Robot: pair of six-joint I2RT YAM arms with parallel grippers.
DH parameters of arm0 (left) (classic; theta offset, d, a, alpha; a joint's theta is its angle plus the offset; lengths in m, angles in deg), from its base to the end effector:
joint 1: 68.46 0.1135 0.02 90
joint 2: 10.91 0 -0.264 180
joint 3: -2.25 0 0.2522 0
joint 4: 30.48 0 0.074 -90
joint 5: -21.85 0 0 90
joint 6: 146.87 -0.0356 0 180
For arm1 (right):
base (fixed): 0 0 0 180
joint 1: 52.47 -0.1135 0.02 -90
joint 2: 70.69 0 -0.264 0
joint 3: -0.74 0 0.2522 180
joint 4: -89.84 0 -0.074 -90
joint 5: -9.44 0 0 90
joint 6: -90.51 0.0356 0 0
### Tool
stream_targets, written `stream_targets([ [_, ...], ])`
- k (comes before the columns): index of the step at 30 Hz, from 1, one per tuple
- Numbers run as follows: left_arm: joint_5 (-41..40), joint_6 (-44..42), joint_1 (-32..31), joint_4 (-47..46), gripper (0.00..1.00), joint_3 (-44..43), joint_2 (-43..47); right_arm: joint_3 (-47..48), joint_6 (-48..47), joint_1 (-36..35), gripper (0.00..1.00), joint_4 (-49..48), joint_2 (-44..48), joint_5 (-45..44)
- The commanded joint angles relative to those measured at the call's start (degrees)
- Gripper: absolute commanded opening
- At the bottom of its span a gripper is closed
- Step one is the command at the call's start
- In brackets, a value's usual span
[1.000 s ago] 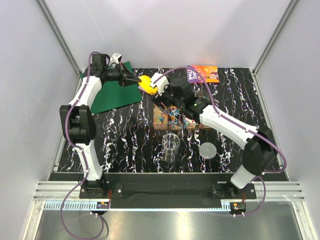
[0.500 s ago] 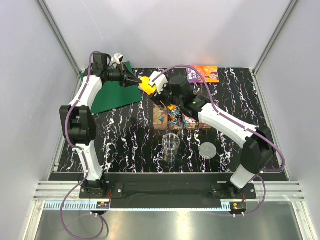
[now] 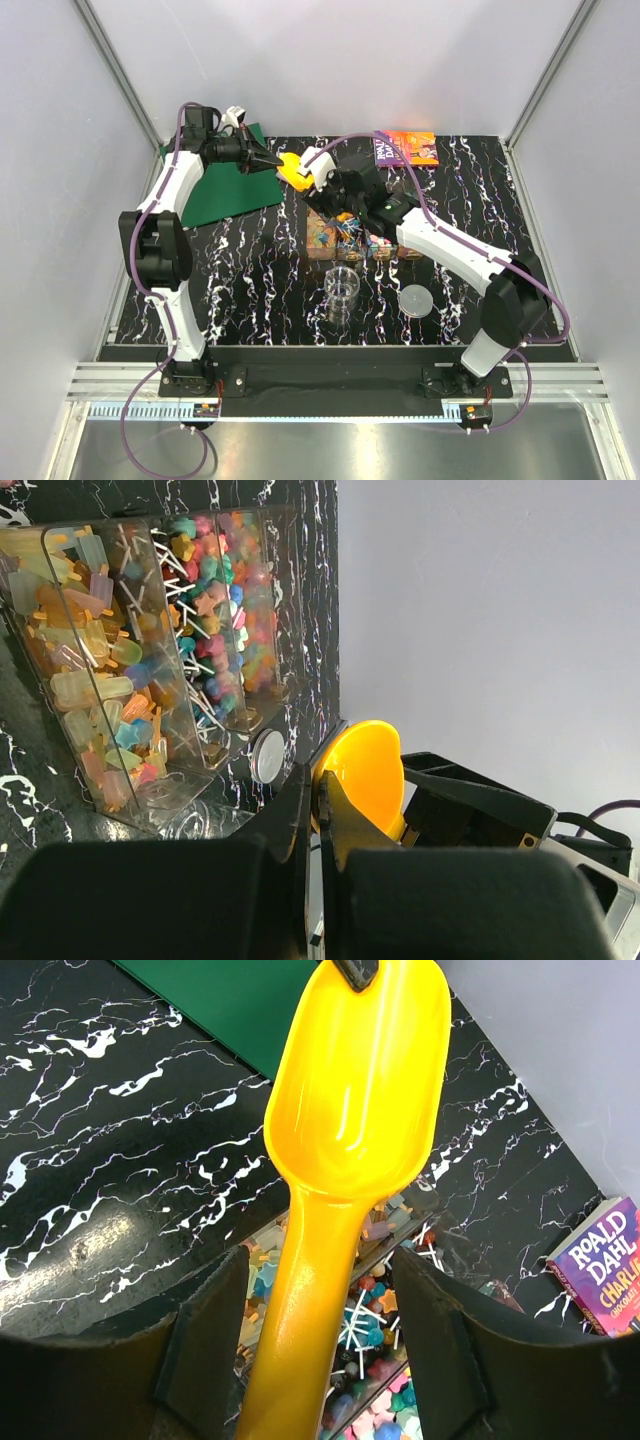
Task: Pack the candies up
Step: Pick up the spatula from the center of the board.
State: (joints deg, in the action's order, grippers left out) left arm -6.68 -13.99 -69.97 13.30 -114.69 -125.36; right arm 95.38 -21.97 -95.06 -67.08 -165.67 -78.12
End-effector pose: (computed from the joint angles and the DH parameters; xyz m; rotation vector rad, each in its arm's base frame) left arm 0.4486 -0.0431 0.3047 -0.2279 2.3155 -1.6211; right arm 0.2903 0.2689 0.3315 -1.0931 1.6618 0.2697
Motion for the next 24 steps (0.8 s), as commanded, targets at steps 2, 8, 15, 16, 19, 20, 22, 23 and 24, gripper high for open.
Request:
stream_targets([
  [2, 1.8, 0.7, 0.6, -1.9, 0.0, -2.9, 2.6, -0.5, 0.9, 0.0, 0.64, -0.8, 2.1, -0.8],
  [8, 1.7, 1.0, 0.7, -2.2, 0.0, -2.9, 2.6, -0.7, 1.0, 0.3, 0.52, -0.4, 2.0, 0.0],
  [15, 1.7, 1.2, 1.0, -2.6, 0.0, -2.7, 2.7, -0.9, 1.1, 0.5, 0.47, 0.3, 2.4, 0.4],
  [16, 1.7, 1.3, 1.0, -2.7, 0.0, -2.7, 2.7, -1.1, 1.2, 0.4, 0.47, 0.3, 2.6, 0.4],
  [19, 2.0, 2.0, 1.1, -3.1, 0.0, -2.6, 2.7, -1.4, 1.2, 0.5, 0.46, 0.5, 2.8, 0.5],
  [20, 2.1, 2.3, 1.1, -3.8, 0.0, -2.6, 2.7, -1.7, 1.2, 0.5, 0.45, 0.6, 2.9, 0.5],
  [22, 2.4, 3.2, 1.1, -4.4, 0.0, -2.4, 2.7, -2.0, 1.1, 0.6, 0.43, 0.8, 3.0, 0.5],
  [23, 2.6, 3.4, 1.1, -5.0, 0.0, -2.3, 2.9, -2.1, 0.9, 0.6, 0.38, 1.0, 3.0, 0.6],
  [24, 2.7, 3.8, 1.1, -5.3, 0.0, -1.9, 3.0, -2.1, 0.8, 0.8, 0.32, 1.2, 2.9, 0.8],
])
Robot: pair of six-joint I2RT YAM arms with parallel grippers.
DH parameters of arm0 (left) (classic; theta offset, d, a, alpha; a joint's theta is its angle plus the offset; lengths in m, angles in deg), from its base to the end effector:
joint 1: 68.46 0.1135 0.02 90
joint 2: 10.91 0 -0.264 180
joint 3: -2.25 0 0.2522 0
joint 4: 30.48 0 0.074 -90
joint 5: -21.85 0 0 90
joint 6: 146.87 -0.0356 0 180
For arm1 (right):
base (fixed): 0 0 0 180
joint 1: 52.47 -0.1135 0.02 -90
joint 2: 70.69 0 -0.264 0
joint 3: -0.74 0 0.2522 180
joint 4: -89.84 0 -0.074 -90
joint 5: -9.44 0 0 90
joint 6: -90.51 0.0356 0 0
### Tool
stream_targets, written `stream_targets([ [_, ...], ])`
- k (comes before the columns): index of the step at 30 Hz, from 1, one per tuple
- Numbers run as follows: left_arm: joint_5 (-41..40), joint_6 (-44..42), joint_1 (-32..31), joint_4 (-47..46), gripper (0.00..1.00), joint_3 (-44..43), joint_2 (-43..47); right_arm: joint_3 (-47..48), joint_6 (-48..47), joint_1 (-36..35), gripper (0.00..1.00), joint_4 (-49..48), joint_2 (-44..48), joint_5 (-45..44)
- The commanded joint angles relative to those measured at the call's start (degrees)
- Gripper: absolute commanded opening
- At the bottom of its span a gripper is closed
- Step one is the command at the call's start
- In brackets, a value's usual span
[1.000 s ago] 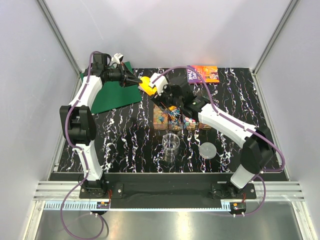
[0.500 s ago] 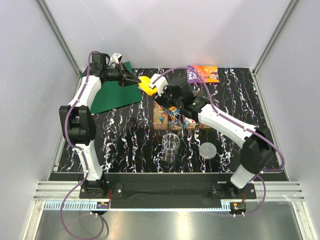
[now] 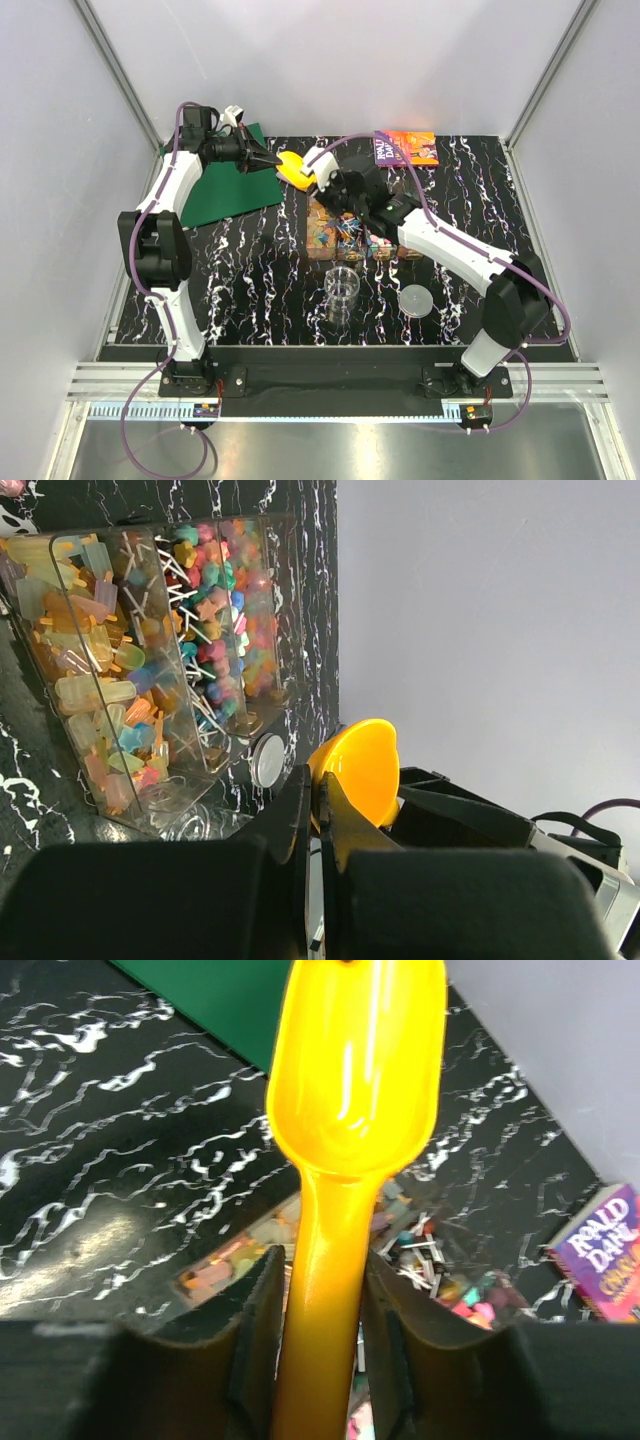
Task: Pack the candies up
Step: Pick up the spatula from the center of the board, then scoop the fake candies from the storage box.
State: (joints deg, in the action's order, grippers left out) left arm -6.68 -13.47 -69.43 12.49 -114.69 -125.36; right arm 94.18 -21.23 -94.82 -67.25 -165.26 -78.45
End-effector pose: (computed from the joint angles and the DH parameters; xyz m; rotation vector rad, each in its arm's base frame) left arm 0.4499 -0.0389 0.3057 -0.2371 2.3026 -1.6178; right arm 0.2898 0.2659 0.3270 -1.0814 1.6825 0.2684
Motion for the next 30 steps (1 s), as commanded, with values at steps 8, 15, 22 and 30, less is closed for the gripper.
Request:
stream_targets([
  [8, 2.0, 1.8, 0.8, -4.1, 0.3, -0.9, 3.6, 0.0, 0.4, 2.2, 0.0, 3.0, 4.7, 2.0],
  [15, -21.4, -25.1, 1.0, 16.6, 0.7, -22.1, -4.3, 6.0, 0.6, 3.9, 0.0, 11.7, 11.2, 4.9],
  [22, -45.5, -47.3, -0.1, 8.7, 0.6, -15.8, 3.9, 6.4, 4.2, 12.1, 0.0, 28.6, 15.0, 13.2],
  [30, -24.6, -47.6, -6.9, 5.9, 0.0, -7.0, 13.7, 3.1, 0.9, 12.9, 0.0, 31.3, 15.8, 16.7],
])
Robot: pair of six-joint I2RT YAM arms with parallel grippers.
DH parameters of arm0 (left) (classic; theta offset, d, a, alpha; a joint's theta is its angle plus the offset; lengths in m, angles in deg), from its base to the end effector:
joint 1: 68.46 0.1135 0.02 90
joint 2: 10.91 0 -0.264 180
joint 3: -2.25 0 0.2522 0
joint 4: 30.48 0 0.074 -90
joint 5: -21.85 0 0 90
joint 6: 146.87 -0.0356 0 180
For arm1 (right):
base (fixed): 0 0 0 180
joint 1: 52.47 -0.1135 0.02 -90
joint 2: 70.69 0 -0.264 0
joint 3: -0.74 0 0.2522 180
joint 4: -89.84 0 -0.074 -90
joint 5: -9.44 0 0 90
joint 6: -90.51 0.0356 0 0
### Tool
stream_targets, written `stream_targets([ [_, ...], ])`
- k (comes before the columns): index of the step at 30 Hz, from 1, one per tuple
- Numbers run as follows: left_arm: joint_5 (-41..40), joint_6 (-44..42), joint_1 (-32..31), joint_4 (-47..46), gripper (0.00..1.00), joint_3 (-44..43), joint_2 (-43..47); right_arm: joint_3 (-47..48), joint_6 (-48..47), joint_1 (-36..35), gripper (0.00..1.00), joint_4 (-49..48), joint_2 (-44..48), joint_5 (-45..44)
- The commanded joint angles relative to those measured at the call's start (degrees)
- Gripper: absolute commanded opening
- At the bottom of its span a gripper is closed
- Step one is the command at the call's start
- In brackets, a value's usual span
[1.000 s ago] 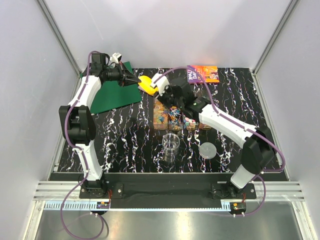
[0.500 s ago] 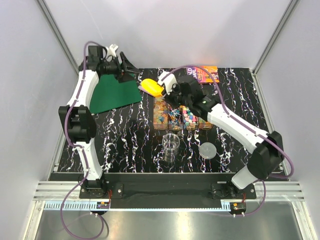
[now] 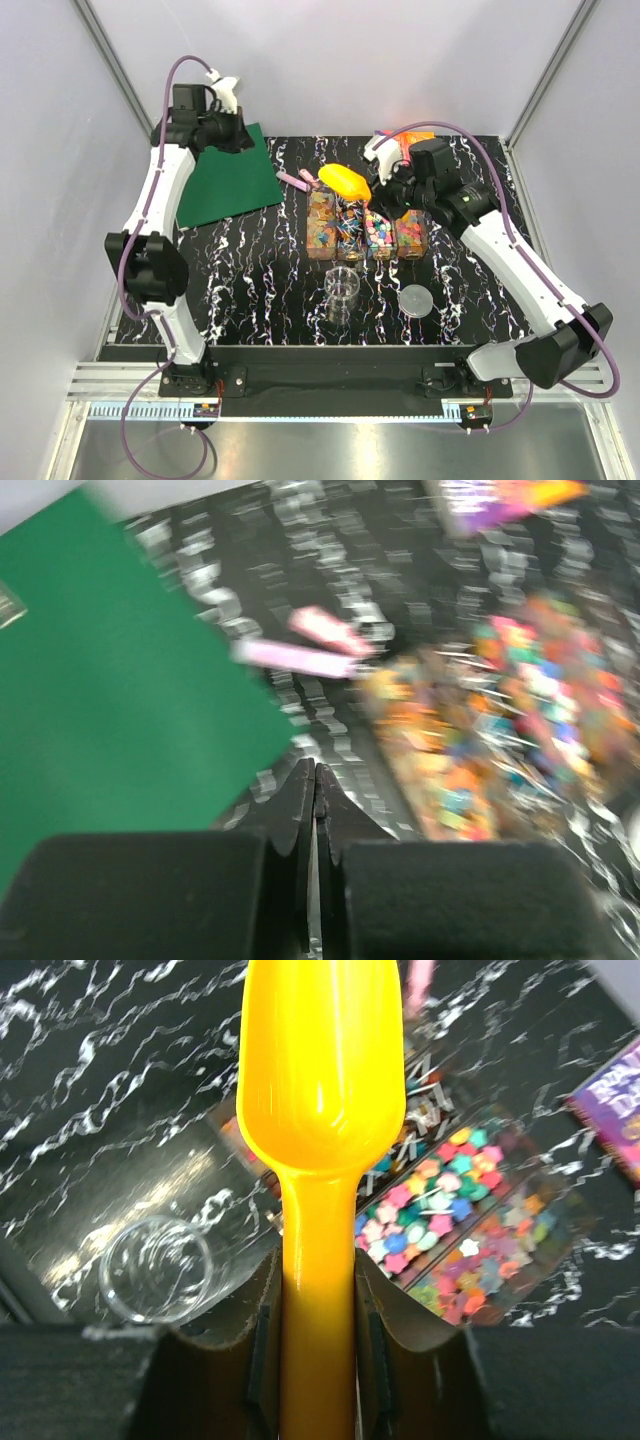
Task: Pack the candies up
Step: Scoop the fake candies from the storage box.
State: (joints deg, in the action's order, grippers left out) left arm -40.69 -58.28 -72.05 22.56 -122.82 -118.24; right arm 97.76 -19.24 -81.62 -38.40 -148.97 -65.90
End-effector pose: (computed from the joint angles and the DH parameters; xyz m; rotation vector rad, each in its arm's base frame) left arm 0.4232 -0.0430 0.3813 0.3637 2.1271 -0.5441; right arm 0.2542 0.1521 0.3939 -1.0234 1.8893 0.3701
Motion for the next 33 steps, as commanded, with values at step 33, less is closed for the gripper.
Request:
stream_targets([
  [33, 10.7, 3.0, -22.2, -4.5, 0.0, 7.5, 0.8, 12.8, 3.1, 2.2, 0.0, -2.8, -3.2, 4.6],
])
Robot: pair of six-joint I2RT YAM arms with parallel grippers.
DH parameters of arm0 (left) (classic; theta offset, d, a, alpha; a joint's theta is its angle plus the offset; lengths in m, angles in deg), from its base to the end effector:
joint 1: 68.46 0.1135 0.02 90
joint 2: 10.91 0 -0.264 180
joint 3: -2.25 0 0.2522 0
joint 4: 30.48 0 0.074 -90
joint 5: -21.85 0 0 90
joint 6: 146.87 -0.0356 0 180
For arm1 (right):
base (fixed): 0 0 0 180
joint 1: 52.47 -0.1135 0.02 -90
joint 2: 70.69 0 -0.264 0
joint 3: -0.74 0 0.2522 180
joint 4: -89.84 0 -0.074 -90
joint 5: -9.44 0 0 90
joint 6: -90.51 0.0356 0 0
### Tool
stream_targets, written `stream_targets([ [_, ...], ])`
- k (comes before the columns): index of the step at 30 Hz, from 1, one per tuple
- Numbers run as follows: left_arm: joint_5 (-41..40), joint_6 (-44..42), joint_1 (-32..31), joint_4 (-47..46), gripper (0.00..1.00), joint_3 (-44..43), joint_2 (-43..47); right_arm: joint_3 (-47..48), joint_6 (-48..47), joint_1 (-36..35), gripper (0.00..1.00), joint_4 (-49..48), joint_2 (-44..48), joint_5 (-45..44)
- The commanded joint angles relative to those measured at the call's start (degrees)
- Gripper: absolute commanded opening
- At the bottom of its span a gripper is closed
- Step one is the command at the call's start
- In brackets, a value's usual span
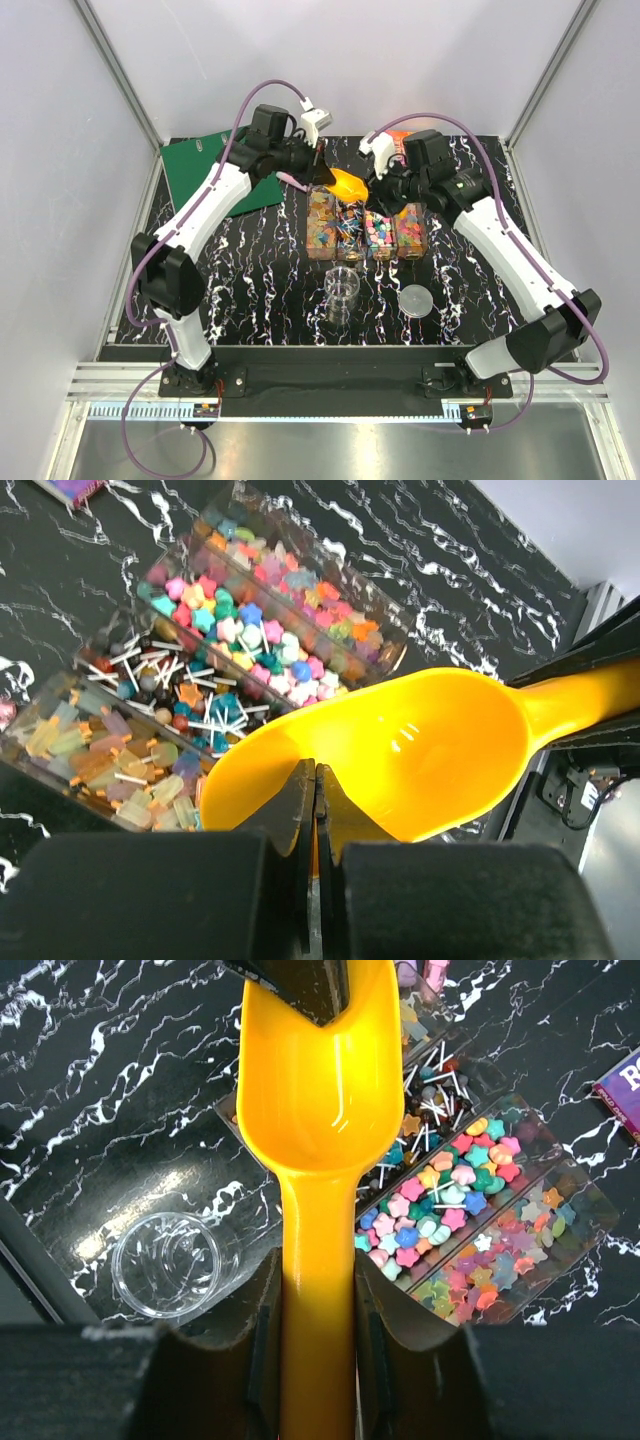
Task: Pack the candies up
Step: Scoop the fake candies from the storage box.
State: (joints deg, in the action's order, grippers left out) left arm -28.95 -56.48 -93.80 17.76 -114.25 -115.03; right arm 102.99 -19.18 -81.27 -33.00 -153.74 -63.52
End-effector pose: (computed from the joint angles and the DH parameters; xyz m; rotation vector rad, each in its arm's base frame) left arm 0.3637 -0.1971 0.3641 0.8549 2.0347 -1.0009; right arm 0.2679 0.1592 0.3920 -1.0623 1.9625 0.4186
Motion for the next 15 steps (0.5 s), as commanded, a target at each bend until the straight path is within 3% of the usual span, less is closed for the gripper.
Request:
stream_targets([
  [1, -1.1, 1.5, -0.6, 0.3, 0.0, -1.6, -2.8, 7.8, 3.4, 2.1, 0.0, -8.4, 1.4, 2.4],
  [4, -3.0, 2.3, -0.6, -0.1, 0.0, -5.0, -2.9, 6.6, 2.7, 2.8, 0.0, -7.6, 2.0, 1.3],
  [6, -10.7, 0.3, 0.3, -3.3, 0.01, -8.6, -1.9, 3.9, 2.8, 4.0, 0.0, -5.5, 3.7, 0.2],
  [10, -22.3, -5.0, 2.7, -13.8, 0.24, -5.6, 2.1, -3.4, 3.2, 5.5, 0.0, -1.0, 7.5, -2.4],
  [12, -27.6, -7.2, 3.7, -17.4, 0.19, -0.6, 2.8, -6.7, 4.5, 6.0, 0.0, 2.2, 9.1, -5.3],
  [13, -28.5, -7.2, 4.2, -17.5, 0.06, 0.9, 2.8, -7.5, 5.1, 6.6, 0.0, 3.2, 9.6, -6.1],
  [14, -28.4, -6.8, 4.7, -16.9, 0.0, 2.6, 2.7, -8.9, 5.4, 6.8, 0.0, 4.8, 9.8, -7.7],
  [15, -28.4, -6.5, 5.3, -15.8, 0.0, 6.3, 2.7, -9.4, 6.1, 7.2, 0.0, 5.5, 10.4, -8.2],
])
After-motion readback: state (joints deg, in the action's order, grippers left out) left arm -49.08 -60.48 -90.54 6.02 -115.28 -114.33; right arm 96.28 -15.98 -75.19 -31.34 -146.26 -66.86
